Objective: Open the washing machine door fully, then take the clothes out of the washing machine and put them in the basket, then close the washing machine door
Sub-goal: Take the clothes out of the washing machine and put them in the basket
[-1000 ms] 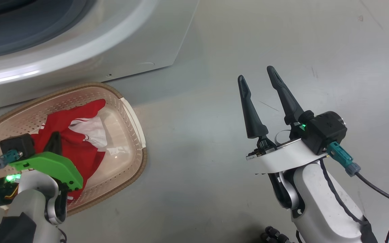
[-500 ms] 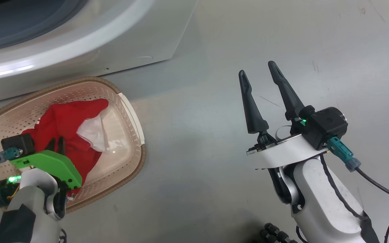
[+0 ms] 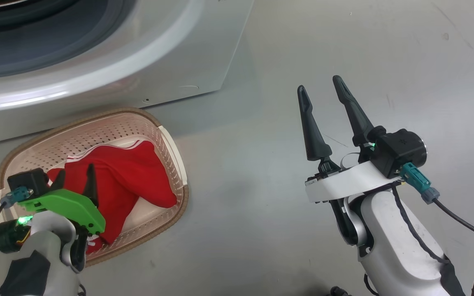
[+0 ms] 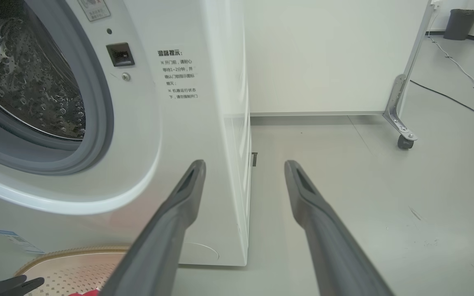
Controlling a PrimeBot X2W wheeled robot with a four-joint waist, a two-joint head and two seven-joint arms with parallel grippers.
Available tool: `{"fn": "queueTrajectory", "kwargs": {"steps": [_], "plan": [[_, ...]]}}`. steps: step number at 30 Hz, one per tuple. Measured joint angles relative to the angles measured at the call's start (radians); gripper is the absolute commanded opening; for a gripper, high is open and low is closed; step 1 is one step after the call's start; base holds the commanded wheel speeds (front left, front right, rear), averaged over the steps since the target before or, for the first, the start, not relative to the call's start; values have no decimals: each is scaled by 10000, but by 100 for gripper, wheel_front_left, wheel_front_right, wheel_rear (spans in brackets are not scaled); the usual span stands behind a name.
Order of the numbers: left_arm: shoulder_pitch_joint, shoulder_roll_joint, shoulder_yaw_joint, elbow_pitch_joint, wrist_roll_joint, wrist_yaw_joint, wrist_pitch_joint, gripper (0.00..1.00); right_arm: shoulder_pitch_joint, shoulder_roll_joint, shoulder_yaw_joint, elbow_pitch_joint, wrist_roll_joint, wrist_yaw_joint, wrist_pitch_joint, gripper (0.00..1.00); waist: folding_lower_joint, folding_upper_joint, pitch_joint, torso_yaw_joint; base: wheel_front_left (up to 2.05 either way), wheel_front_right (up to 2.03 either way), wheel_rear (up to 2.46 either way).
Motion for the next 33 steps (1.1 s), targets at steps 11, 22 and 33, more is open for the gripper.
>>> {"fn": "queueTrajectory", "kwargs": {"steps": [11, 22, 33], "plan": [[-140, -391, -48, -533, -29, -291, -1498, 100, 267, -4, -357, 376, -182, -61, 0, 100, 0, 0, -932, 536, 0, 0, 0], [-135, -416, -466, -1804, 568, -351, -1799, 100, 793, -6, -694, 669, -368, -61, 0, 100, 0, 0, -1857, 1150, 0, 0, 0], [298, -387, -408, -3450, 1012, -182, -1822, 100, 1299, -42, -1093, 798, -546, -58, 0, 100, 0, 0, -2930, 1802, 0, 0, 0]]}}
